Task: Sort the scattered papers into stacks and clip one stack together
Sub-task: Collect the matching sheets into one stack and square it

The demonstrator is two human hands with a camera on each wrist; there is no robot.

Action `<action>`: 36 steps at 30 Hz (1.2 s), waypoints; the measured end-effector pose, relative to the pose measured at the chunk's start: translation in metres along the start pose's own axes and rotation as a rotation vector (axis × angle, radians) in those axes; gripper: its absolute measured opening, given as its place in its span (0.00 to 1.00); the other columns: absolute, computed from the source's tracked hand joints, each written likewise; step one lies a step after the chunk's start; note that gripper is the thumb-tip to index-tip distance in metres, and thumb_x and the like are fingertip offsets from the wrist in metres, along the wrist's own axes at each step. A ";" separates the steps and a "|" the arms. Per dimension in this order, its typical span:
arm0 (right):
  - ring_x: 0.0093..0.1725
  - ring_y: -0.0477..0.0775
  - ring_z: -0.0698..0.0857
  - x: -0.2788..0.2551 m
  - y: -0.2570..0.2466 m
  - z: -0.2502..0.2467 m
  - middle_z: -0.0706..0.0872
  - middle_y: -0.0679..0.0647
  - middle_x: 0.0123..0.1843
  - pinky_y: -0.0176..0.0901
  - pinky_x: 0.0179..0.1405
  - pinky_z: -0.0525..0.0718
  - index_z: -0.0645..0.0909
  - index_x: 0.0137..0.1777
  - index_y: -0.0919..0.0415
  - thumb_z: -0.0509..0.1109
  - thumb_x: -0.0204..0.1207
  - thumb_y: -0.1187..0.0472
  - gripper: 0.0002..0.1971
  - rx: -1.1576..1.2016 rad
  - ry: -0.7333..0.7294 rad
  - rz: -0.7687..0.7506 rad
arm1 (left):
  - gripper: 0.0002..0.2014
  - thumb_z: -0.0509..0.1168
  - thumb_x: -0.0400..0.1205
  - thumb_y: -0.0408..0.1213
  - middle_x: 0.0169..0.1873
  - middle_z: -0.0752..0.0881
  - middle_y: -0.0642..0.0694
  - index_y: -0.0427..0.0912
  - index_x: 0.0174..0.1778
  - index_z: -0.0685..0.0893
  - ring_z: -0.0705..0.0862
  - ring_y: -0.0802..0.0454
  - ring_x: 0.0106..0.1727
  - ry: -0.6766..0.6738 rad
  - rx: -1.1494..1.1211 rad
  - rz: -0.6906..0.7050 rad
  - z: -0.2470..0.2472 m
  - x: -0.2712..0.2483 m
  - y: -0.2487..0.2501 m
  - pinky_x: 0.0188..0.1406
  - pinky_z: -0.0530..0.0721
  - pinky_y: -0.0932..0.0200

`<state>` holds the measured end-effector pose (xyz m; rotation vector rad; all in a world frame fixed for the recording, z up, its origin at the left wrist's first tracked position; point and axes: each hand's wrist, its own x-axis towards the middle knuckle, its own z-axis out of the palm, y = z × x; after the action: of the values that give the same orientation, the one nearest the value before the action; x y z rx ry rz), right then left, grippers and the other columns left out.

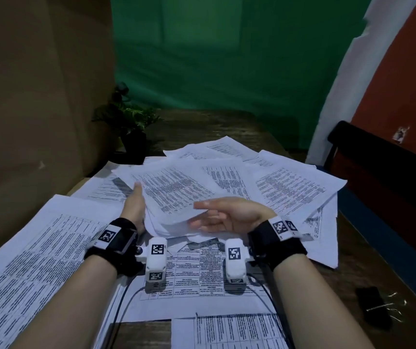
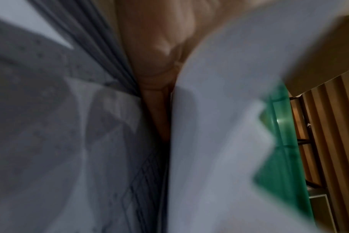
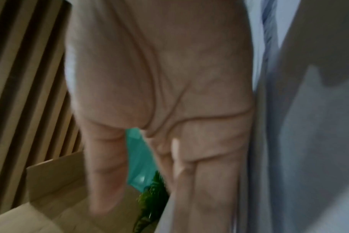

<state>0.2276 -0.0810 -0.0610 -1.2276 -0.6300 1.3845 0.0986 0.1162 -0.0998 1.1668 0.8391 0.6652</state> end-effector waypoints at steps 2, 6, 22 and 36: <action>0.54 0.62 0.89 -0.008 -0.005 0.006 0.89 0.66 0.52 0.46 0.58 0.88 0.76 0.72 0.64 0.65 0.83 0.58 0.20 -0.114 -0.141 0.007 | 0.17 0.59 0.87 0.46 0.37 0.83 0.38 0.33 0.59 0.79 0.81 0.43 0.37 0.011 0.079 0.006 -0.004 0.007 -0.004 0.38 0.80 0.54; 0.42 0.56 0.85 -0.009 -0.014 -0.029 0.87 0.62 0.55 0.49 0.38 0.87 0.83 0.65 0.61 0.69 0.81 0.59 0.15 0.171 0.458 -0.251 | 0.18 0.60 0.82 0.21 0.50 0.85 0.38 0.37 0.66 0.73 0.85 0.41 0.45 -0.010 0.169 0.053 -0.006 0.012 -0.006 0.44 0.86 0.47; 0.32 0.58 0.78 -0.006 -0.005 -0.054 0.77 0.63 0.41 0.46 0.33 0.78 0.79 0.47 0.63 0.82 0.65 0.67 0.15 -0.356 0.694 0.096 | 0.14 0.59 0.88 0.36 0.54 0.84 0.41 0.33 0.65 0.79 0.84 0.51 0.42 0.057 -0.062 0.145 -0.003 -0.009 0.011 0.39 0.82 0.59; 0.59 0.57 0.83 -0.040 -0.023 -0.097 0.83 0.54 0.61 0.43 0.55 0.80 0.77 0.69 0.65 0.60 0.81 0.67 0.17 -0.137 1.328 -0.631 | 0.16 0.68 0.82 0.35 0.56 0.88 0.35 0.32 0.64 0.82 0.89 0.42 0.49 -0.153 0.022 0.063 0.002 -0.017 0.012 0.45 0.88 0.50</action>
<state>0.3179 -0.1394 -0.0586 -1.5490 -0.1010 -0.1292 0.0909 0.1039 -0.0845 1.2521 0.6841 0.6111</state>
